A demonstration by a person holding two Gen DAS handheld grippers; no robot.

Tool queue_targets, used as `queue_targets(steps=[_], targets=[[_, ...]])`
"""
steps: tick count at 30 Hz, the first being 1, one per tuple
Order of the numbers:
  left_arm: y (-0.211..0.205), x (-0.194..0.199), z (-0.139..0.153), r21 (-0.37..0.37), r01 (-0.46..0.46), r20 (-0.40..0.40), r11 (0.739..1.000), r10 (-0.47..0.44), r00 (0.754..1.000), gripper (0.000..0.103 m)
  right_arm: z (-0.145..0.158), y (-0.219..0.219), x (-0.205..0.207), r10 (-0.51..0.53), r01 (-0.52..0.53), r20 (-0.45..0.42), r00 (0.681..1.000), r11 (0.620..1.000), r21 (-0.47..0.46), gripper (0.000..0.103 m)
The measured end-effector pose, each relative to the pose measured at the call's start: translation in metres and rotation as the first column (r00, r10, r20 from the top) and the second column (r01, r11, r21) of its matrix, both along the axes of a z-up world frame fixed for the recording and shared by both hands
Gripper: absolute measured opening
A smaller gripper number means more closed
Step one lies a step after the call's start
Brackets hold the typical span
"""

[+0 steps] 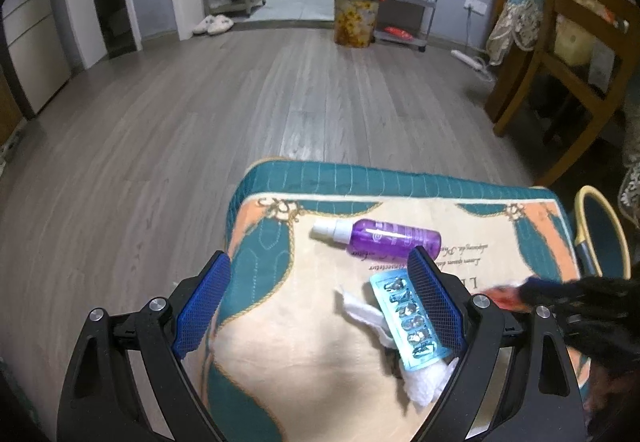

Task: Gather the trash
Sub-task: 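Grasp the red floral paper bag with the right gripper while the left approaches the blister pack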

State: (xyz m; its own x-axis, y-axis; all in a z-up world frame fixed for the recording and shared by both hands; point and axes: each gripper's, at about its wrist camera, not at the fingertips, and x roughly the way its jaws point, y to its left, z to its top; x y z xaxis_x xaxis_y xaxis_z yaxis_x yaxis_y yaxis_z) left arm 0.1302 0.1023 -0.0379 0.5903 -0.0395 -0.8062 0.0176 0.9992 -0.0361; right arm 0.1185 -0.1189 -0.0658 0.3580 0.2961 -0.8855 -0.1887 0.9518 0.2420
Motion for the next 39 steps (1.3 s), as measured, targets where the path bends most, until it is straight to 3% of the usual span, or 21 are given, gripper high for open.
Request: queue_targets(steps=[2,4,8,11,13,15,18,21,23,26,33,36,37,39], targets=[[-0.01,0.006,-0.006,-0.003,0.002,-0.017,1.0,-0.003,1.0,0.089,0.005,-0.011,-0.001,0.007,-0.007,0.017,1.0,1.0,-0.026,0.014],[-0.02,0.012,-0.01,-0.005,0.006,-0.031,1.0,-0.006,1.0,0.089,0.005,-0.023,0.001,0.008,-0.007,0.016,1.0,0.999,-0.047,0.001],[-0.042,0.02,-0.015,-0.013,0.039,-0.045,0.999,-0.04,0.998,0.089,-0.003,-0.04,0.001,0.039,-0.04,-0.031,0.999,0.998,-0.048,0.0],[-0.057,0.022,-0.019,0.029,0.081,-0.05,0.996,-0.08,0.996,0.089,-0.013,-0.044,-0.004,0.098,-0.103,-0.065,0.993,0.992,-0.07,0.001],[-0.063,0.023,-0.024,0.045,0.092,-0.062,0.995,-0.089,0.994,0.089,-0.02,-0.047,-0.008,0.119,-0.126,-0.085,0.989,0.988,-0.086,0.009],[-0.064,0.023,-0.027,0.026,0.09,-0.079,0.996,-0.088,0.993,0.089,-0.024,-0.048,-0.013,0.139,-0.148,-0.092,0.986,0.984,-0.103,0.043],[-0.069,0.019,-0.033,0.012,0.099,-0.106,0.995,-0.097,0.99,0.089,-0.026,-0.046,-0.019,0.178,-0.187,-0.107,0.978,0.979,-0.079,0.047],[-0.083,0.015,-0.046,0.043,0.142,-0.149,0.989,-0.134,0.98,0.089,-0.034,-0.04,-0.023,0.213,-0.225,-0.122,0.969,0.969,-0.098,0.047],[-0.091,0.013,-0.056,0.056,0.162,-0.181,0.985,-0.15,0.972,0.089,-0.042,-0.035,-0.027,0.229,-0.247,-0.139,0.963,0.96,-0.131,0.044],[-0.097,0.012,-0.07,0.086,0.168,-0.235,0.982,-0.144,0.961,0.089,-0.046,-0.032,-0.03,0.242,-0.263,-0.128,0.962,0.947,-0.183,0.022],[-0.112,0.003,-0.1,0.139,0.227,-0.339,0.964,-0.169,0.925,0.089,-0.038,-0.048,-0.031,0.198,-0.218,-0.141,0.97,0.966,-0.142,0.014],[-0.115,0.002,-0.1,0.159,0.243,-0.337,0.957,-0.178,0.924,0.088,-0.037,-0.054,-0.031,0.195,-0.215,-0.136,0.971,0.965,-0.15,0.011],[-0.114,0.002,-0.097,0.153,0.241,-0.329,0.958,-0.181,0.927,0.08,-0.036,-0.054,-0.032,0.195,-0.214,-0.134,0.972,0.965,-0.15,0.011],[-0.111,0.003,-0.091,0.124,0.239,-0.323,0.963,-0.188,0.927,0.074,-0.034,-0.057,-0.035,0.194,-0.212,-0.124,0.973,0.966,-0.15,0.01]])
